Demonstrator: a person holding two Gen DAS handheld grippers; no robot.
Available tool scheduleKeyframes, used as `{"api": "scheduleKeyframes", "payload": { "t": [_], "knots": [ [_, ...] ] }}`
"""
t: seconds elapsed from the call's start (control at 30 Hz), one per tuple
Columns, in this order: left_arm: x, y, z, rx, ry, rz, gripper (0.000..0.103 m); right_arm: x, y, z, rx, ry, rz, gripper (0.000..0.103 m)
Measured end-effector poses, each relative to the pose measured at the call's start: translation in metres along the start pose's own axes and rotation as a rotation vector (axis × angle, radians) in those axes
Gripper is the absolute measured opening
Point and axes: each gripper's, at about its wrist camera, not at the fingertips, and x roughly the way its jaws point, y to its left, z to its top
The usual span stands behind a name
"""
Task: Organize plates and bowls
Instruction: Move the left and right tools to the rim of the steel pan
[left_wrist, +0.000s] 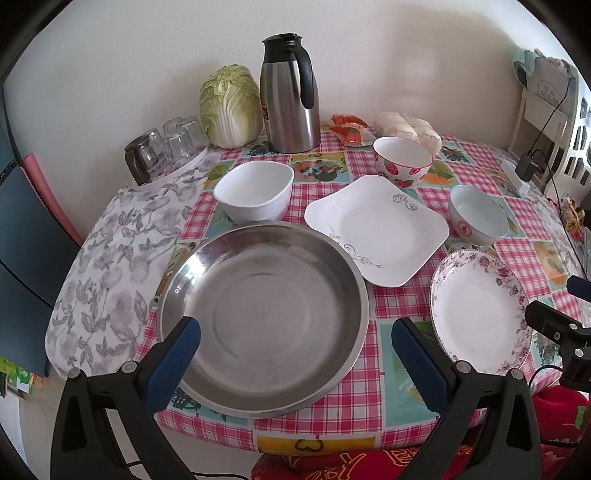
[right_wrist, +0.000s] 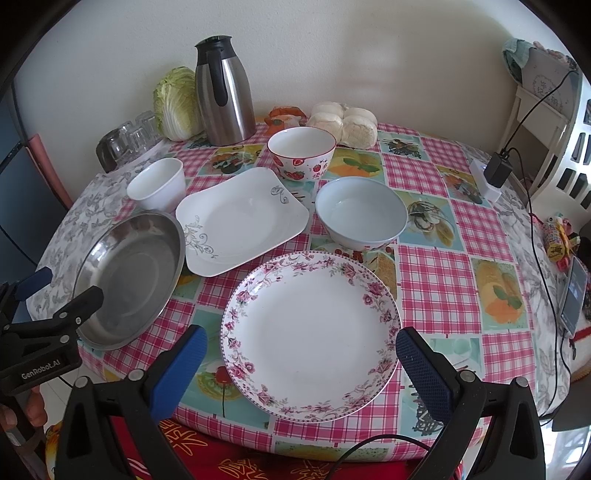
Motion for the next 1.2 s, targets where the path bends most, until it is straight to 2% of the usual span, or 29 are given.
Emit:
{"api": "scheduleKeyframes", "payload": {
  "t": [0.17, 0.27, 0.37, 0.6, 0.7, 0.77, 0.87, 1.03, 1.2],
  "knots": [
    [0.000, 0.005, 0.009, -0.018, -0.003, -0.008, 0.103, -0.001, -0.002, -0.002, 0.000, -0.002, 0.002, 0.103],
    [-0.001, 0.013, 0.022, -0.064, -0.020, -0.008, 0.103, -0.004, 0.002, 0.003, 0.002, -0.023, 0.013, 0.103],
    [-0.004, 0.023, 0.040, -0.129, -0.053, -0.031, 0.103, -0.006, 0.005, 0.012, -0.007, -0.043, 0.010, 0.103],
    [-0.011, 0.034, 0.077, -0.253, -0.158, -0.022, 0.103, -0.008, 0.010, 0.048, 0.041, -0.086, 0.033, 0.103],
    [-0.013, 0.032, 0.088, -0.293, -0.200, 0.035, 0.103, -0.005, 0.012, 0.062, 0.070, -0.092, 0.047, 0.103],
    [-0.008, 0.028, 0.094, -0.314, -0.181, 0.086, 0.103, -0.002, 0.012, 0.071, 0.093, -0.095, 0.061, 0.103],
    [0.005, 0.026, 0.103, -0.333, -0.115, 0.121, 0.103, 0.006, 0.012, 0.083, 0.126, -0.087, 0.074, 0.103],
    [0.023, 0.037, 0.102, -0.397, -0.080, 0.095, 0.103, 0.022, 0.008, 0.095, 0.169, -0.074, 0.089, 0.103],
    [0.044, 0.054, 0.093, -0.430, -0.011, 0.114, 0.103, 0.044, 0.005, 0.093, 0.183, -0.049, 0.106, 0.103]
  ]
}}
